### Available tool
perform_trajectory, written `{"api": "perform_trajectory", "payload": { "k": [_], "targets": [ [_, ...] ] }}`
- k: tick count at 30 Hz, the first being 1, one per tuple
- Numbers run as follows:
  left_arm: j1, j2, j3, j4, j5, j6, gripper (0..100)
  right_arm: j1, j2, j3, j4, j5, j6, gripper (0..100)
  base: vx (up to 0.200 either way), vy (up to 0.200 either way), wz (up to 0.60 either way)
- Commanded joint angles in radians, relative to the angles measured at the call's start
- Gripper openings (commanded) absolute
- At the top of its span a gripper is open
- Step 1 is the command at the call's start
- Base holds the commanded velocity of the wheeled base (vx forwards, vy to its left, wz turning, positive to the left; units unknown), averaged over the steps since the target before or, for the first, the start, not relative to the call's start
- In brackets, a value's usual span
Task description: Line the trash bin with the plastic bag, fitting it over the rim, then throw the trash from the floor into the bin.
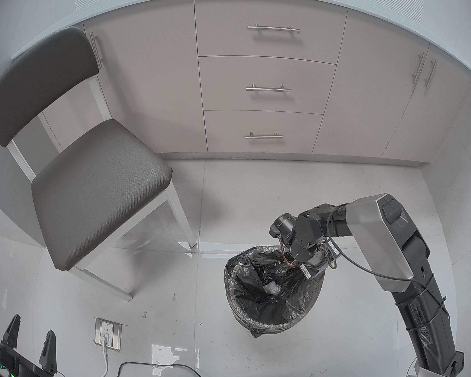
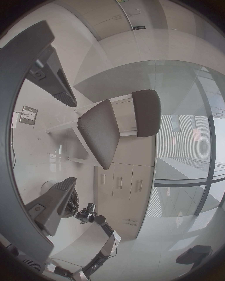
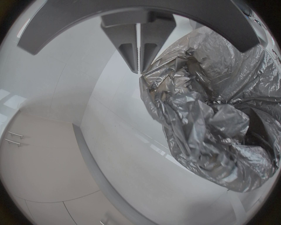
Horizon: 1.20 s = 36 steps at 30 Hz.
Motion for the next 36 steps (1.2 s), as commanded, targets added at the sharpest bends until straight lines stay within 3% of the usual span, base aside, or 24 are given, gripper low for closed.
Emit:
{"api": "perform_trajectory", "payload": {
  "k": [1, 12, 19, 32, 36],
  "targets": [
    [0.0, -0.016, 0.0, 0.0, 0.0, -0.001, 100, -0.016, 0.035, 0.0, 0.002, 0.003, 0.014, 0, 0.0, 0.0, 0.0],
    [0.0, -0.016, 0.0, 0.0, 0.001, -0.002, 100, -0.029, 0.038, 0.0, 0.005, 0.01, 0.063, 0, 0.0, 0.0, 0.0],
    [0.0, -0.016, 0.0, 0.0, 0.001, -0.004, 100, -0.029, -0.075, 0.0, 0.081, 0.01, 0.052, 0, 0.0, 0.0, 0.0],
    [0.0, -0.016, -0.002, 0.003, 0.003, -0.001, 100, -0.024, -0.666, 0.0, 0.433, 0.008, 0.043, 0, 0.0, 0.0, 0.0],
    [-0.002, -0.016, 0.005, -0.005, -0.002, 0.016, 100, 0.034, -0.884, 0.0, 0.496, -0.006, -0.047, 0, 0.0, 0.0, 0.0]
  ]
}}
